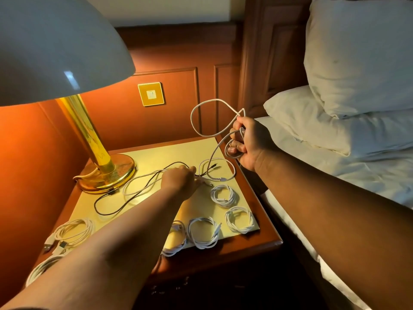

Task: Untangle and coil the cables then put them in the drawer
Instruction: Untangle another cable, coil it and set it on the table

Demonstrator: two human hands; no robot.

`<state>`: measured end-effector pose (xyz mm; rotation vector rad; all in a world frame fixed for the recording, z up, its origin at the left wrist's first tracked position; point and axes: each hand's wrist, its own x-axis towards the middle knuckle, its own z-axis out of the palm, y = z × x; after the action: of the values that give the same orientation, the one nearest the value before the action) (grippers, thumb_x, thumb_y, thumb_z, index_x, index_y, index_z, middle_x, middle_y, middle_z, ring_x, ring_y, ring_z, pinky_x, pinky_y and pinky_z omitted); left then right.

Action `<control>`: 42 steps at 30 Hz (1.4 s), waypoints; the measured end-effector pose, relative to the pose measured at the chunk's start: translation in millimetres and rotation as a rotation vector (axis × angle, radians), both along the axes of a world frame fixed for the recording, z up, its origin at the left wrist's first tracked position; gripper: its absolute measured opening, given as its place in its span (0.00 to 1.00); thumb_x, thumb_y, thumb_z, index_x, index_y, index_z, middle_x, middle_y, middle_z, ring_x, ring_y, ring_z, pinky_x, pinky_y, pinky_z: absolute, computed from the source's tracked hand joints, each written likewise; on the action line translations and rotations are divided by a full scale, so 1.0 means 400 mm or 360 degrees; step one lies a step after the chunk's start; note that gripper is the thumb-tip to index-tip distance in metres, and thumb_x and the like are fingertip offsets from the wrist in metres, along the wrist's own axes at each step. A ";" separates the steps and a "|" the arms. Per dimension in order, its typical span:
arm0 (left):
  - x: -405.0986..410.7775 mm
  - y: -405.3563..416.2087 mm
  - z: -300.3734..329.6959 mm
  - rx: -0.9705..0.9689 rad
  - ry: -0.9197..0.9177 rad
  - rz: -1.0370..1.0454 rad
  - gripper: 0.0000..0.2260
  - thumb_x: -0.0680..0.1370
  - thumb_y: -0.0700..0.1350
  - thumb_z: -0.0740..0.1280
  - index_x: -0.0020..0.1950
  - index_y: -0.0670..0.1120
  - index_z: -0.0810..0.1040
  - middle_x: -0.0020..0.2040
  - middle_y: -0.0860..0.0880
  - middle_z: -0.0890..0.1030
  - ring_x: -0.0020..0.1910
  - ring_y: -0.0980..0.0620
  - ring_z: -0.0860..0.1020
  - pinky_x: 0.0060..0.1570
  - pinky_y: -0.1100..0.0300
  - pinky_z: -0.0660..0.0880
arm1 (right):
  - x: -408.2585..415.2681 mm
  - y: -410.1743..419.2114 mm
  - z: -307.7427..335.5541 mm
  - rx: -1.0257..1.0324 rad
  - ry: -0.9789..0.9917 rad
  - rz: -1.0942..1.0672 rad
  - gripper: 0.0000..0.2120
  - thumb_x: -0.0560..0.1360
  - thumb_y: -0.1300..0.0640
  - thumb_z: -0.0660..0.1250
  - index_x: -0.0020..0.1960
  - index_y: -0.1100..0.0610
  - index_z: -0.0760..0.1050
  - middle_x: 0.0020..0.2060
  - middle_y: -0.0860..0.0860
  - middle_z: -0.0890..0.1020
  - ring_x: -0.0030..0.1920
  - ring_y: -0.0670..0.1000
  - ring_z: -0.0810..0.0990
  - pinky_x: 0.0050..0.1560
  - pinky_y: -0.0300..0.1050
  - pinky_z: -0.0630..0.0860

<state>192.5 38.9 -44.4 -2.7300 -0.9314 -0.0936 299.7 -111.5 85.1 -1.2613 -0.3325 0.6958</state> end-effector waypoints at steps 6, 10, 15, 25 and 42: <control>0.026 0.068 -0.009 0.0076 0.0089 0.0075 0.20 0.83 0.59 0.53 0.65 0.48 0.74 0.53 0.46 0.81 0.49 0.44 0.81 0.39 0.56 0.73 | -0.005 0.003 -0.015 0.0124 0.0059 0.0139 0.18 0.83 0.53 0.56 0.35 0.57 0.68 0.23 0.50 0.68 0.20 0.46 0.62 0.27 0.39 0.65; 0.018 0.077 0.018 -0.0077 0.0070 0.0134 0.19 0.82 0.59 0.55 0.63 0.49 0.76 0.48 0.49 0.80 0.44 0.46 0.79 0.39 0.58 0.76 | -0.024 0.011 -0.019 0.0122 0.0007 0.0261 0.18 0.83 0.53 0.56 0.36 0.57 0.68 0.27 0.52 0.68 0.20 0.46 0.62 0.27 0.39 0.65; -0.012 0.039 0.116 -0.0768 -0.0718 0.0331 0.22 0.83 0.61 0.52 0.52 0.48 0.79 0.49 0.44 0.83 0.41 0.47 0.76 0.38 0.57 0.72 | -0.070 0.003 0.007 0.0091 -0.0069 0.0301 0.18 0.83 0.54 0.56 0.35 0.57 0.68 0.24 0.51 0.67 0.21 0.46 0.63 0.29 0.42 0.65; -0.297 -0.204 0.355 -0.2429 -0.0987 -0.0289 0.20 0.80 0.57 0.58 0.43 0.43 0.79 0.40 0.44 0.81 0.44 0.44 0.80 0.57 0.45 0.72 | -0.210 -0.134 0.141 0.0028 -0.0066 0.0203 0.15 0.84 0.52 0.56 0.42 0.58 0.71 0.28 0.51 0.68 0.24 0.46 0.63 0.29 0.41 0.63; -0.629 -0.521 0.630 -0.2097 -0.1207 -0.0145 0.14 0.84 0.50 0.59 0.44 0.45 0.76 0.29 0.53 0.62 0.25 0.56 0.57 0.25 0.62 0.54 | -0.533 -0.445 0.208 -0.1502 -0.1128 0.0930 0.25 0.81 0.39 0.56 0.47 0.60 0.78 0.41 0.54 0.78 0.38 0.51 0.75 0.41 0.45 0.74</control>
<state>-59.2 -169.5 207.4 -4.0658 -1.3743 -0.8574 86.3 -289.4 168.4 -2.3579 -1.0653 0.9204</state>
